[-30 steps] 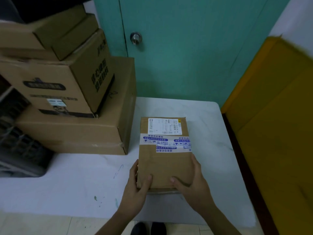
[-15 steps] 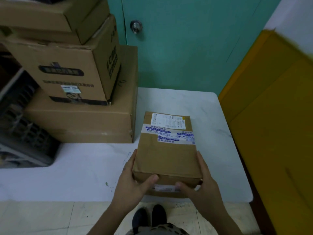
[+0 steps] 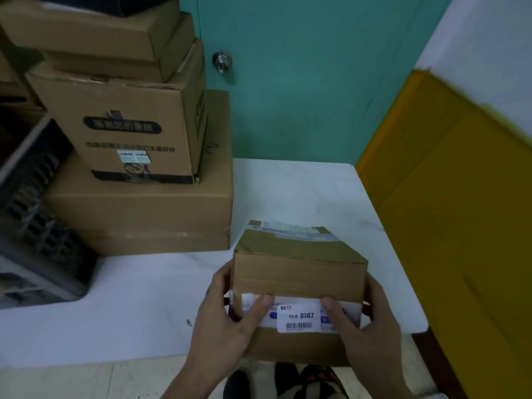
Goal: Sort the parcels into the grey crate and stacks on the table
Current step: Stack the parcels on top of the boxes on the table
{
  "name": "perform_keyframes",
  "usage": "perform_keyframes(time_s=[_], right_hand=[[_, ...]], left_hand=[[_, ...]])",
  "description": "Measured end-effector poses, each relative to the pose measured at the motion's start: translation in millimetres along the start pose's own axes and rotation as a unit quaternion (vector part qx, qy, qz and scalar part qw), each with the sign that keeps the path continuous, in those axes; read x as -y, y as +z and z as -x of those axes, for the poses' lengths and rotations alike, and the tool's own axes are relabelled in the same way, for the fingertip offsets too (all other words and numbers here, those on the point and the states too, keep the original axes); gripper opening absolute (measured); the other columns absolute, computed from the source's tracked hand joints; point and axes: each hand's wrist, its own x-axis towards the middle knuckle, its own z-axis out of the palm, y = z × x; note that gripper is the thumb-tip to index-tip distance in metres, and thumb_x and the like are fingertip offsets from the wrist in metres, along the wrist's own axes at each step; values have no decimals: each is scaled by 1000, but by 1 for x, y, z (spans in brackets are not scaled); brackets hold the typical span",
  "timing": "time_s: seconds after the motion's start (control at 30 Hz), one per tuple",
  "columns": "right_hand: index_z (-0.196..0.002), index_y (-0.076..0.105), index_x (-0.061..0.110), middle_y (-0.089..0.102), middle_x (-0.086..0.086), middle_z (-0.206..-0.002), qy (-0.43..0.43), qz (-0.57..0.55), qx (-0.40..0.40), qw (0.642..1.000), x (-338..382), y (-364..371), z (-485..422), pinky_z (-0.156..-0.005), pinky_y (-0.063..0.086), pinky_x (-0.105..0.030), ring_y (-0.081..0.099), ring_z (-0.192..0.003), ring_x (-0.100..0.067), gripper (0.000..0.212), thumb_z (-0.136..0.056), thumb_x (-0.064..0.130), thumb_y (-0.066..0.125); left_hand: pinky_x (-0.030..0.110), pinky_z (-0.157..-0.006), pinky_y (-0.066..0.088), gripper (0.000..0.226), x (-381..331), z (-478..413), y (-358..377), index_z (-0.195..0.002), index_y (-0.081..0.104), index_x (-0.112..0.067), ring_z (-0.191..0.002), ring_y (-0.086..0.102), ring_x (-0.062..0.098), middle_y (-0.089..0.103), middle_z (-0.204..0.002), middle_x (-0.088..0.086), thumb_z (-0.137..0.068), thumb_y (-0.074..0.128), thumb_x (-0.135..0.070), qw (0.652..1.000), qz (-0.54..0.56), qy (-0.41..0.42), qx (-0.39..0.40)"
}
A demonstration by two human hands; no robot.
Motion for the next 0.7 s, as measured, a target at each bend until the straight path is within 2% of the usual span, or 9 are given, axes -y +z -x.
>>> perform_keyframes(time_s=[0.13, 0.23, 0.3, 0.4, 0.47, 0.53, 0.6, 0.63, 0.7], right_hand=[[-135, 45, 41, 59, 21, -117, -14, -24, -4, 1000, 10, 2, 3, -77, 55, -18, 63, -98, 3, 81, -60, 51, 72], [-126, 46, 44, 61, 16, -127, -26, -90, 2, 996, 19, -2, 4, -92, 55, -36, 63, -110, -4, 74, -60, 40, 80], [-125, 46, 39, 59, 17, -128, -49, -96, 42, 993, 20, -6, 2, -91, 55, -30, 59, -116, -2, 79, -62, 30, 92], [-137, 46, 41, 47, 18, -143, -102, 30, 117, 987, 19, -6, -2, -90, 52, -17, 47, -125, 7, 86, -61, 49, 85], [-140, 42, 48, 40, 14, -151, -107, 71, 119, 985, 15, -6, -6, -97, 50, -19, 41, -131, 7, 92, -57, 70, 77], [-142, 31, 57, 34, 14, -155, -107, 100, 127, 981, 14, -6, -12, -98, 43, -8, 35, -134, 11, 98, -56, 85, 67], [-144, 23, 60, 29, 15, -157, -109, 115, 139, 978, 16, -6, -17, -96, 35, 1, 29, -133, 18, 100, -57, 87, 65], [-145, 22, 61, 29, 16, -156, -109, 111, 135, 979, 18, -4, -19, -98, 35, -1, 29, -131, 19, 99, -60, 82, 69], [-146, 17, 60, 32, 26, -148, -84, 80, 108, 987, 17, 2, -21, -107, 41, -20, 36, -130, 9, 104, -63, 65, 78]], left_hand=[[6, -73, 47, 78, -2, -7, 0, -133, 47, -39, -97, 60, -13, 65, -118, -20, -62, 64, -67, 1000, 3, 1, 3], [9, -71, 50, 79, -8, -11, -3, -130, 46, -40, -102, 60, -13, 62, -115, -27, -63, 74, -71, 998, 67, -1, -17], [9, -74, 51, 77, -10, -11, -4, -127, 44, -38, -108, 58, -14, 59, -117, -29, -65, 83, -62, 996, 92, 9, 4], [7, -77, 49, 88, -10, -14, -2, -140, 38, -20, -104, 60, -11, 58, -125, -15, -63, 80, -30, 995, 71, 42, 47], [6, -78, 48, 96, -10, -18, 0, -145, 36, -17, -105, 60, -11, 58, -128, -12, -62, 81, -25, 993, 71, 59, 68], [4, -80, 47, 99, -6, -22, -1, -149, 34, -18, -108, 58, -14, 56, -131, -14, -64, 83, -30, 991, 75, 71, 84], [6, -91, 45, 112, 2, -26, -3, -154, 27, -23, -121, 52, -12, 51, -141, -15, -64, 88, -51, 990, 57, 88, 99], [11, -100, 43, 119, 8, -30, -3, -155, 23, -26, -130, 48, -7, 47, -147, -17, -60, 88, -60, 990, 37, 93, 101], [14, -106, 40, 119, 22, -37, 0, -155, 21, -34, -136, 42, -5, 43, -148, -28, -61, 90, -54, 992, 17, 91, 90]])
